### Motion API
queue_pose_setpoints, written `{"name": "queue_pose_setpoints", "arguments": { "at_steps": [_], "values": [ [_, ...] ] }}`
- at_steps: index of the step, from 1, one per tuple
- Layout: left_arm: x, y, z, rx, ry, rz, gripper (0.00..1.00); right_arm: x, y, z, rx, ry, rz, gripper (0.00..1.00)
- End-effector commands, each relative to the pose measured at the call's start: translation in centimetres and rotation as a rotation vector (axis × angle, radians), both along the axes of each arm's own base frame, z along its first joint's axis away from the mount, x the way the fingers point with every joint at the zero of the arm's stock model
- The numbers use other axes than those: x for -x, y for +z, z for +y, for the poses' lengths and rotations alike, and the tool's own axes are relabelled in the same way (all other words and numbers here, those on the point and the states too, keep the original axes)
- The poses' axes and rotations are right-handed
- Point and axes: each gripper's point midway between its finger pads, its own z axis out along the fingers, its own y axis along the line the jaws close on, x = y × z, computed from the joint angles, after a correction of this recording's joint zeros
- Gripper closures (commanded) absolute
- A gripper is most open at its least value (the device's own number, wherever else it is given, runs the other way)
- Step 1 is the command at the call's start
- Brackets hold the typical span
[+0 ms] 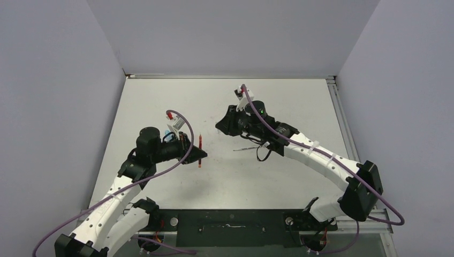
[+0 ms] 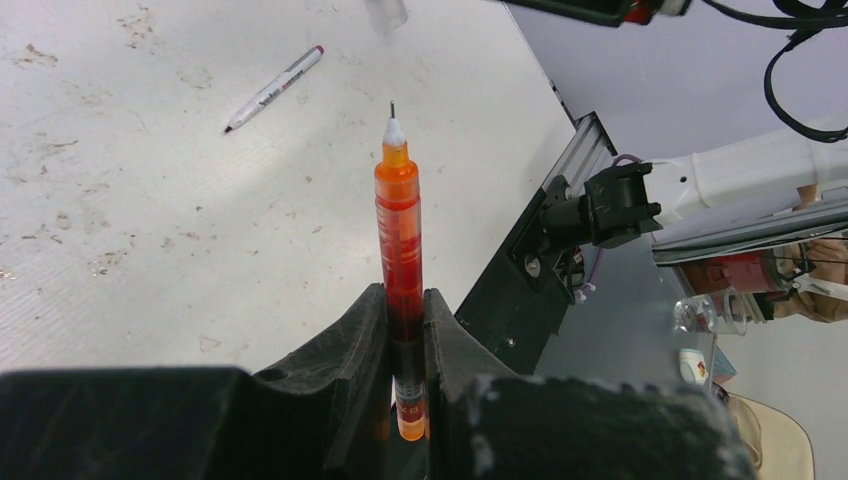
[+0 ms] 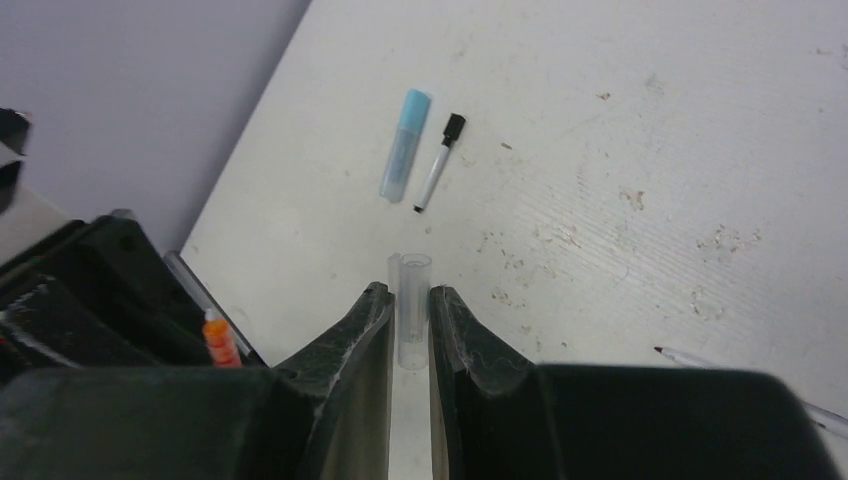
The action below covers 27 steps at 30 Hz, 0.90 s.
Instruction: Insert the pens into the pen caps
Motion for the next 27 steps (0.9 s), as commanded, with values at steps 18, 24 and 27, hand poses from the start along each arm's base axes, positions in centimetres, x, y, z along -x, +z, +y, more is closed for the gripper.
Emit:
{"name": "queue_pose_setpoints", "arguments": {
  "at_steps": [18,24,27],
  "values": [
    [1.7,5.3,-2.8,0.228,-0.116,-0.120,1.00,5.0,14.4,3.1,-0.493,0.122,-0.241,0.95],
    [2.3,6.0,-3.0,0.249,-0.134,-0.134,1.00,5.5,14.5,3.5,-0.478,0.125,-0.250,0.95],
    [2.4,6.3,-3.0,0.255,-0.138,-0.144,1.00,5.5,14.1,3.5,-0.463,0.114,-0.249,0.95]
  ]
}}
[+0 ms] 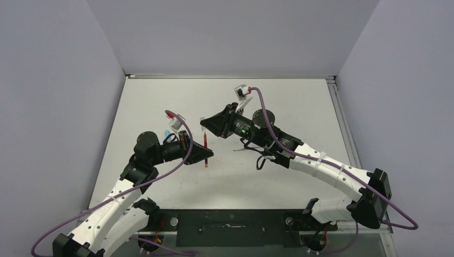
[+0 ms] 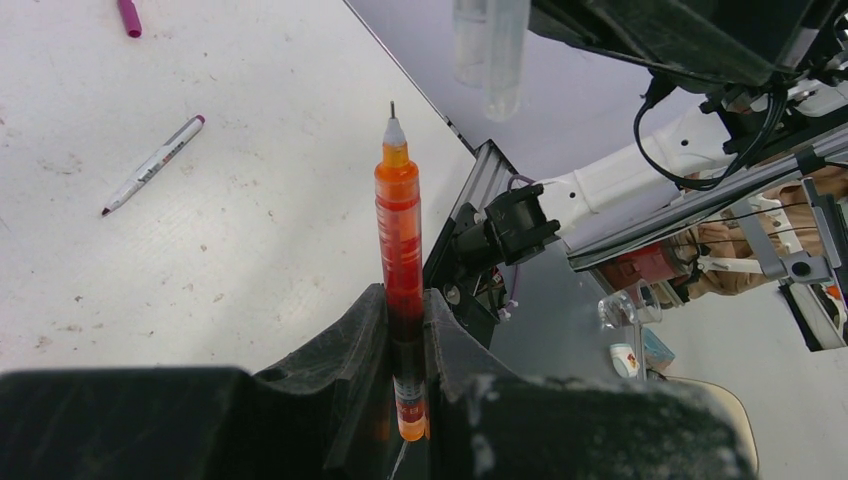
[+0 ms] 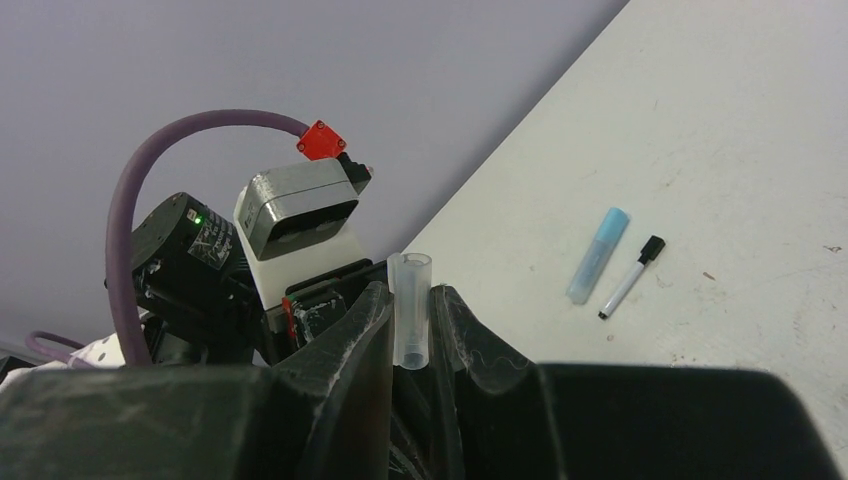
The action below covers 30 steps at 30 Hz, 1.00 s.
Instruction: Insert the pens into the pen caps
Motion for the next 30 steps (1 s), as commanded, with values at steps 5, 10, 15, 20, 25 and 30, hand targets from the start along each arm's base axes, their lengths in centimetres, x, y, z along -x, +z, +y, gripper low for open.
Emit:
{"name": "queue_pose_setpoints", "arguments": {
  "at_steps": [5,10,15,20,25,30],
  "values": [
    [1.0,2.7,-0.2,0.060,-0.038,-0.093,1.00,0.1,2.4,-0.5,-0.040,-0.032,-0.064,0.95],
    [1.3,3.1,-0.2,0.065,-0.043,-0.104,1.00,0.2,2.3,-0.3,-0.030,-0.034,-0.070,0.95],
    [1.3,3.2,-0.1,0.064,-0.042,-0.107,1.00,0.4,2.3,-0.2,-0.024,-0.031,-0.075,0.95],
    [1.2,3.4,-0.1,0.064,-0.038,-0.113,1.00,0.5,2.2,-0.3,-0.012,-0.035,-0.079,0.95],
    [1.2,3.4,-0.1,0.063,-0.035,-0.116,1.00,0.7,1.9,-0.3,-0.006,-0.034,-0.076,0.95],
    [1.1,3.5,0.0,0.064,-0.030,-0.120,1.00,1.0,1.9,-0.4,-0.008,-0.029,-0.076,0.95]
  ]
}}
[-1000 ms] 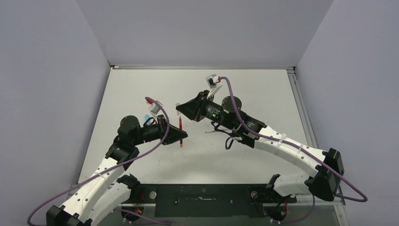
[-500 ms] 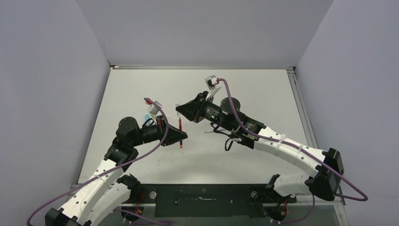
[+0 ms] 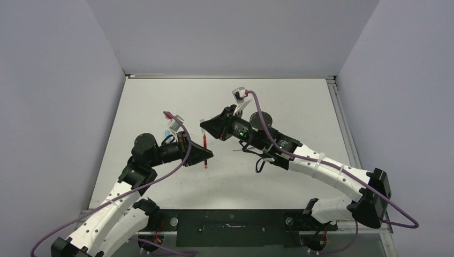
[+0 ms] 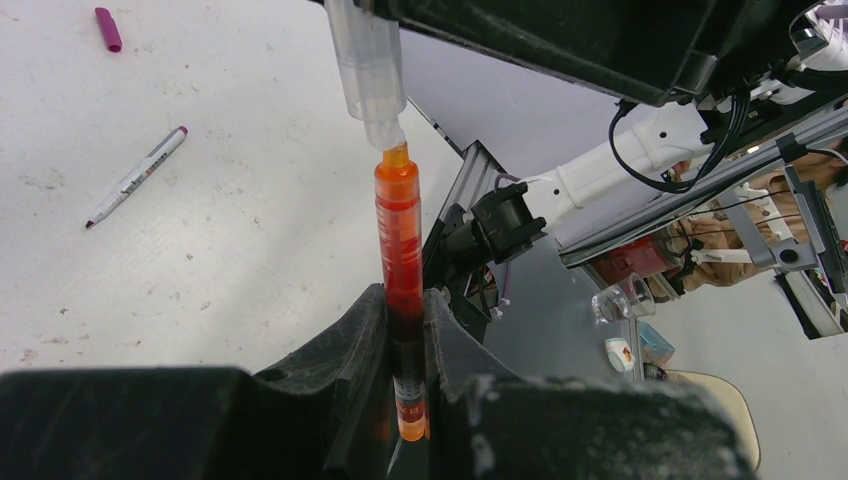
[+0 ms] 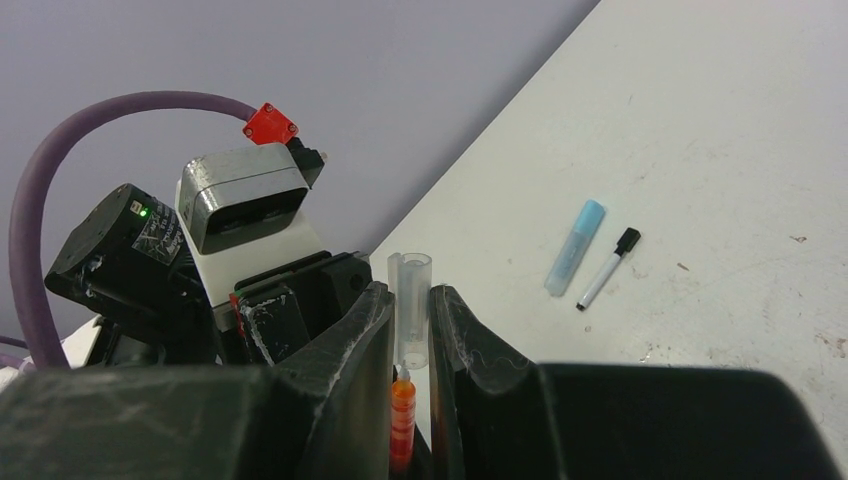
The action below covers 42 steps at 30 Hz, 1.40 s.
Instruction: Insert the pens into the pen caps
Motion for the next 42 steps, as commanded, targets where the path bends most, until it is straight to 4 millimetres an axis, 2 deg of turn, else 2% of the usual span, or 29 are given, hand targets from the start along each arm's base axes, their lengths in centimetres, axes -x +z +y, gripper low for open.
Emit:
{"name": "queue_pose_setpoints", "arguments": {
  "at_steps": [1,18,33,42],
  "values": [
    [0.2,2.4,-0.1,0.039,-0.006,-0.089,1.00,0.6,2.8,-0.6,-0.058,-0.006,-0.055,0.95],
    [-0.1,3.1,0.1,0.046,0.015,-0.104,1.00,1.8,2.0,-1.1,-0.045,-0.005,-0.046,0.95],
    [0.4,4.1,0.0,0.065,-0.002,-0.122,1.00,2.4,0.8,0.3,-0.033,0.011,-0.024,0.95],
    [0.1,4.1,0.3,0.049,0.025,-0.141,1.00,3.2,0.5,0.1,-0.018,0.011,-0.029,0.95]
  ]
}}
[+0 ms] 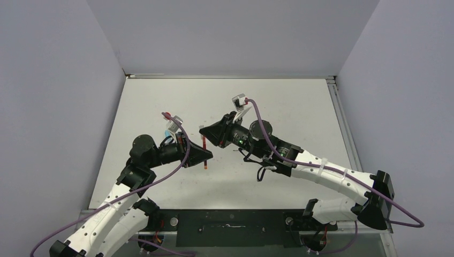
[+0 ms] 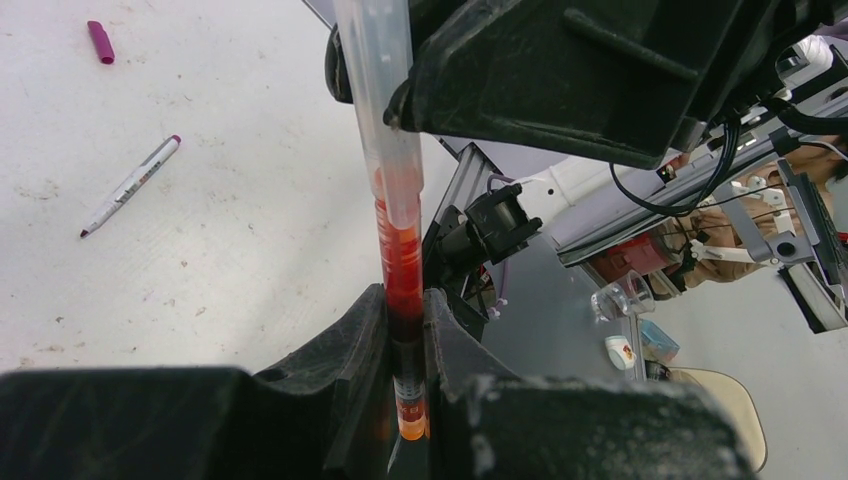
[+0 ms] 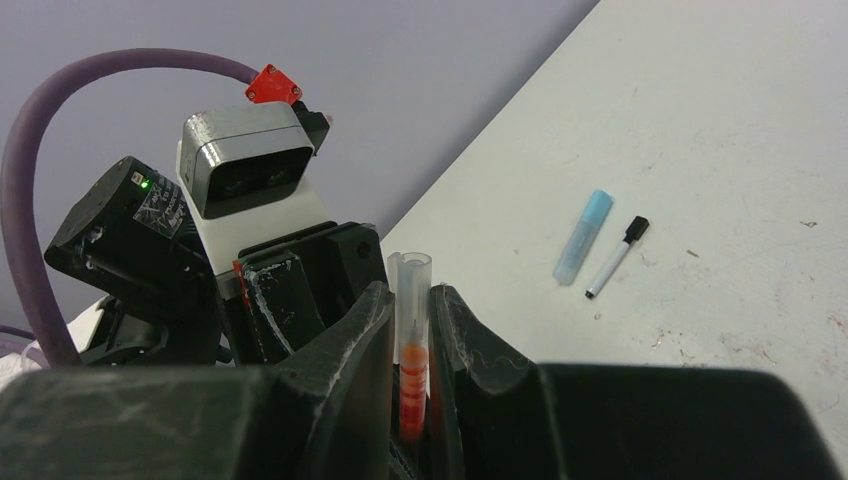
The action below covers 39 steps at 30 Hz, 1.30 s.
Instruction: Insert the pens into the pen caps
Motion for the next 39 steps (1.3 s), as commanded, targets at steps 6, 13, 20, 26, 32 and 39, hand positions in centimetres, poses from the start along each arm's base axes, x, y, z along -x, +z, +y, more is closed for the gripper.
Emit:
{"name": "queue_pose_setpoints", "arguments": {
  "at_steps": [6,13,20,26,32,39],
  "values": [
    [-0.8,4.1,0.4,0.028,0.057,-0.148,1.00,2.1,0.3,-0.2,-0.017,0.037,-0.014,0.95],
    [-1.3,4.9,0.5,0.003,0.068,-0.199,1.00,3.3,-0.2,0.0,0.008,0.081,-0.020,0.95],
    [-1.6,4.3,0.2,-0.046,0.035,-0.253,1.00,3.7,0.5,0.4,0.037,0.112,-0.051,0.89],
    [-2.0,3.5,0.4,-0.103,0.036,-0.297,1.00,3.7,1.5,-0.1,0.052,0.102,-0.082,0.82],
    [-2.0,2.0,0.7,-0.159,0.034,-0.283,1.00,3.4,2.5,-1.4,0.066,0.058,-0.111,0.62],
    [-2.0,1.0,1.0,-0.195,0.036,-0.281,1.00,2.9,3.8,-3.0,0.088,0.001,-0.141,0.49]
  ]
}}
